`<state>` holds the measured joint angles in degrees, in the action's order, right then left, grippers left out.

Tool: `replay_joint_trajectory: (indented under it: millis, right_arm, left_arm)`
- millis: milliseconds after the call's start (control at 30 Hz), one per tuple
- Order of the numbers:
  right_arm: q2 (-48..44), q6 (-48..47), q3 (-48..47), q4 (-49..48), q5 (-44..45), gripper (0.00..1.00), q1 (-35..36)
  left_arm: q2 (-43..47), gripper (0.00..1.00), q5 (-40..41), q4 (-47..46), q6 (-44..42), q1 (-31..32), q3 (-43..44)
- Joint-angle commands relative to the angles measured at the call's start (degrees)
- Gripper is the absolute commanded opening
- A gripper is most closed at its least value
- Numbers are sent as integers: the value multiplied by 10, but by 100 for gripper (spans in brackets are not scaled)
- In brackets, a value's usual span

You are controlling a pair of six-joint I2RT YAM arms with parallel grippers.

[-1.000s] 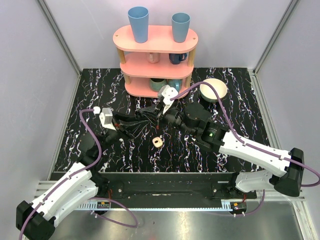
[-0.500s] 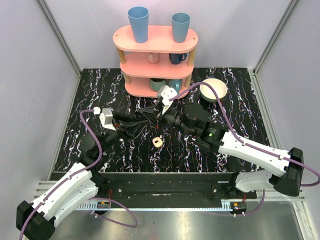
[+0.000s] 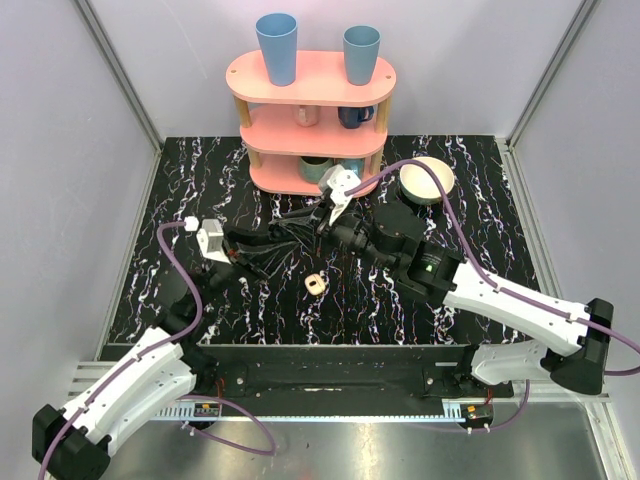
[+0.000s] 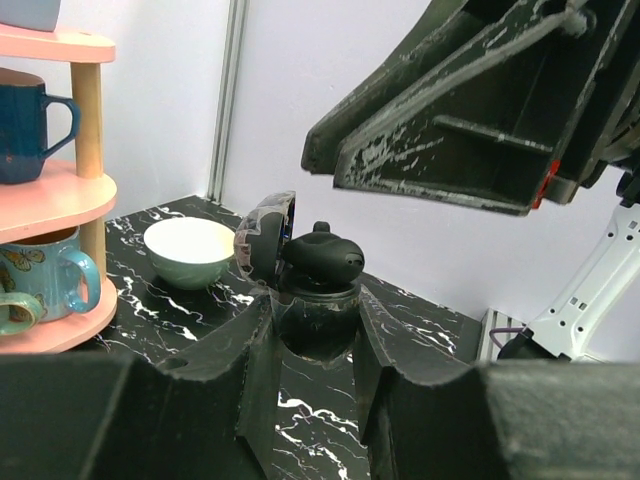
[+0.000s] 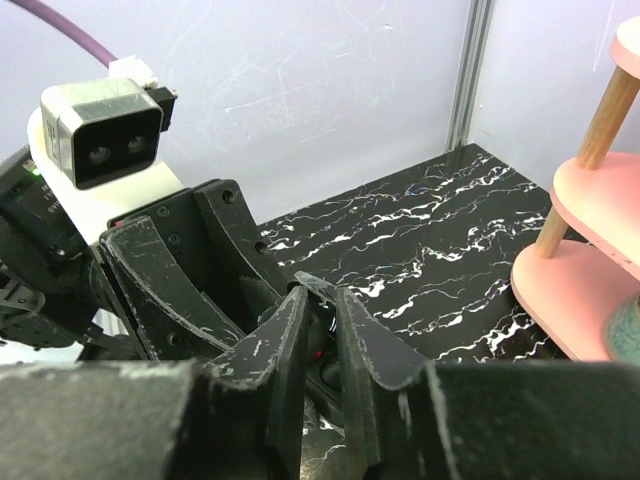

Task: Insert the wireless bluetooth earbuds into the charging case
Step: Insert the left earbud into the left side groove of the charging case.

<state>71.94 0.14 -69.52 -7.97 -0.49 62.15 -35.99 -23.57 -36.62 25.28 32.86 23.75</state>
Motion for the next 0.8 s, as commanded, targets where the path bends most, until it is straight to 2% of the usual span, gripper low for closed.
replay_joint_trajectory:
  millis: [0,233,467,767]
  right_arm:
    - [-25,31,-43,36,11,26,5]
    - [-21,68,-75,110,-14,27,5]
    - [-5,93,-87,151,-57,28,5]
    - [4,100,-89,153,-59,32,5]
  left_arm:
    - [18,0,-9,-12,-38,2,-6]
    - [44,0,-18,18,-113,2,-8]
    - [46,0,-30,19,-124,2,-5]
    - [50,0,-37,23,-132,2,-2]
